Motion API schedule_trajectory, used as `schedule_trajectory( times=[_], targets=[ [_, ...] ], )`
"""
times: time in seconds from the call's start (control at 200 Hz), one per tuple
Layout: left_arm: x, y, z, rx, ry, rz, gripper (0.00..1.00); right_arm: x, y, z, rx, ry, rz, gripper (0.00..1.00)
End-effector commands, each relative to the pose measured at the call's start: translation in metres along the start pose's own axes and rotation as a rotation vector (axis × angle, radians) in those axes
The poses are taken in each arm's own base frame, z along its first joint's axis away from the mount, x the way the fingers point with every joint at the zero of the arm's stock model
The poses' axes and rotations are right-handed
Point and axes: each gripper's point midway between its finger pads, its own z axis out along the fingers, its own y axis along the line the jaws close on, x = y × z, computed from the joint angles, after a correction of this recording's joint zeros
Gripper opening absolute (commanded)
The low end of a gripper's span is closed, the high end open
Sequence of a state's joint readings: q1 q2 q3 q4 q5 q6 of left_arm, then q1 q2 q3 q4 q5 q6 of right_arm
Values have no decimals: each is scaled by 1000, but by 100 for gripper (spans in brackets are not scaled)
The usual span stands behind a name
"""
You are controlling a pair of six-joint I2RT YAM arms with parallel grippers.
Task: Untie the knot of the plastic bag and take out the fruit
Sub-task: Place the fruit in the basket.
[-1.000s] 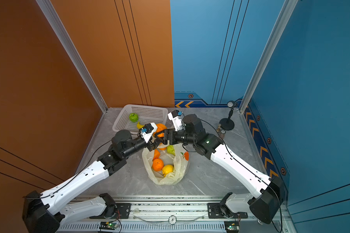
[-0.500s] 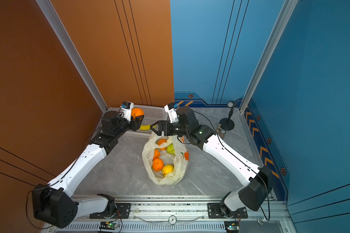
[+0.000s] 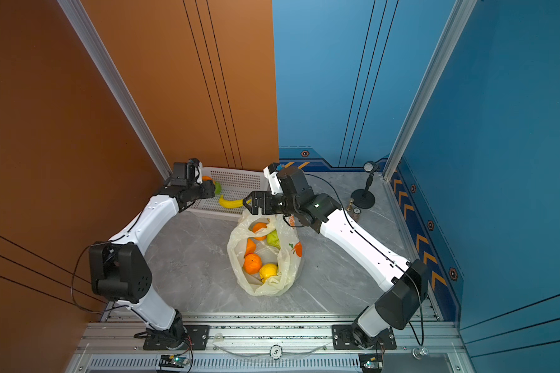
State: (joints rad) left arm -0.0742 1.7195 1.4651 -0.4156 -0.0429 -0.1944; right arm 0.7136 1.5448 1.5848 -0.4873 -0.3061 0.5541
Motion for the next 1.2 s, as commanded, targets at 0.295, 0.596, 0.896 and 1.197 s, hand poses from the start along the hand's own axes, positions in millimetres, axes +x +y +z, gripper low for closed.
schedule_trajectory(
  times=[0.295,0.596,0.896,1.197],
  targets=[
    [36,41,72,-177,263,-15,49,2,-5,-2,67,6,-30,97],
    [56,44,121,-173,364,-19,52,3,-1,-7,61,11,-46,98],
    [67,52,140,-172,411,-29,66,1,6,-13,38,-1,-70,100],
    [46,46,107,-147,360,-37,95,-2,-1,-18,74,-18,-78,100]
  ],
)
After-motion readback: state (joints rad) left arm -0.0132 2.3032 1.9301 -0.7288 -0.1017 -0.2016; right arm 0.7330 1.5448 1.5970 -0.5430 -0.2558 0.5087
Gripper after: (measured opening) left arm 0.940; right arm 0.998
